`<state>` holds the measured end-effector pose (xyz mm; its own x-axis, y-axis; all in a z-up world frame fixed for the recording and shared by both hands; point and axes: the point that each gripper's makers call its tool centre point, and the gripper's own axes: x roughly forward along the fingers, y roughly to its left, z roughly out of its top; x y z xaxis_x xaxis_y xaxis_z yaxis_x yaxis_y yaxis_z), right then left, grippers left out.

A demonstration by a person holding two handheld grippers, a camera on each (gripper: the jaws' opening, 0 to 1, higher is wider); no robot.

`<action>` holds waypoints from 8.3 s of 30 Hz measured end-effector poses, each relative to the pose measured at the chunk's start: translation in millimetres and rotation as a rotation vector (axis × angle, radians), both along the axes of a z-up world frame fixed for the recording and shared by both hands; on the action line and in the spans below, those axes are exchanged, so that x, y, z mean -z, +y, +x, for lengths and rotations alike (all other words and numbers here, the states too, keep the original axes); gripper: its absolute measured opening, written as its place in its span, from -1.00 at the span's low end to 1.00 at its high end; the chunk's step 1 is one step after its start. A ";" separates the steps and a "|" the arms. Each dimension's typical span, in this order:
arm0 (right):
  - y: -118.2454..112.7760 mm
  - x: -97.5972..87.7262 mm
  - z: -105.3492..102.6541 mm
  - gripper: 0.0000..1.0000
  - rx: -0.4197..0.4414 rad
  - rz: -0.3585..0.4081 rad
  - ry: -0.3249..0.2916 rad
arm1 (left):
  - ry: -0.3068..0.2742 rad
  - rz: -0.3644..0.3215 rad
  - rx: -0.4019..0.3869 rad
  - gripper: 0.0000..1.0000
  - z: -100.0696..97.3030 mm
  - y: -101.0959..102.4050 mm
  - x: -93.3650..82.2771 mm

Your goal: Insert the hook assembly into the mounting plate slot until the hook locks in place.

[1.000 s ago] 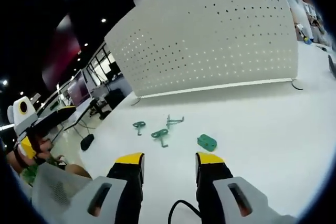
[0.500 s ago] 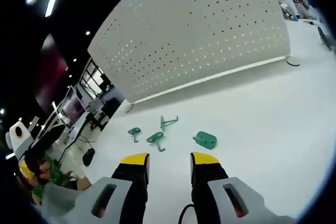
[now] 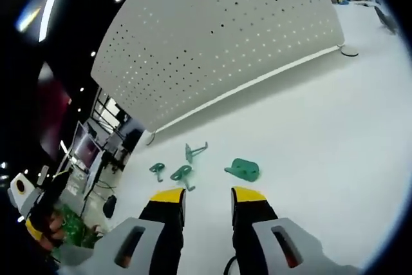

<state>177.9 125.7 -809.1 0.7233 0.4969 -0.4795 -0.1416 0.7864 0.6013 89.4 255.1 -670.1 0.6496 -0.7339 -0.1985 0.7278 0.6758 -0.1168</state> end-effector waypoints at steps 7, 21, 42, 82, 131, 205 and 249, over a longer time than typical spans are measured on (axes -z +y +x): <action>-0.4 5.6 10.8 -0.47 0.043 0.044 0.028 | 0.004 0.004 -0.006 0.56 -0.1 1.8 1.1; -4.1 14.4 24.7 -0.62 0.127 0.096 0.076 | 0.017 0.009 -0.008 0.49 -0.3 2.8 2.8; -9.5 21.6 29.3 -0.96 0.104 0.042 0.097 | 0.040 0.011 -0.007 0.41 -0.3 3.2 8.2; -20.6 15.4 48.9 -0.87 0.122 0.072 0.106 | 0.052 0.002 -0.003 0.30 -2.6 5.6 11.2; -26.6 -22.2 62.7 -0.98 0.044 -0.123 -0.068 | 0.042 -0.031 -0.010 0.26 -4.7 5.0 5.3; -32.4 -273.2 140.2 -1.00 0.184 -0.321 -0.829 | -0.092 -0.051 -0.088 0.99 -2.5 12.6 -20.2; -63.7 -309.2 200.8 -1.00 0.313 -0.420 -0.880 | -0.060 -0.058 -0.084 0.91 3.6 16.3 -11.5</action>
<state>378.7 61.9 -499.9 0.9715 0.1390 0.1920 -0.1513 0.9872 0.0509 93.0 271.4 -658.6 0.7186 -0.6857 -0.1160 0.6759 0.7279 -0.1153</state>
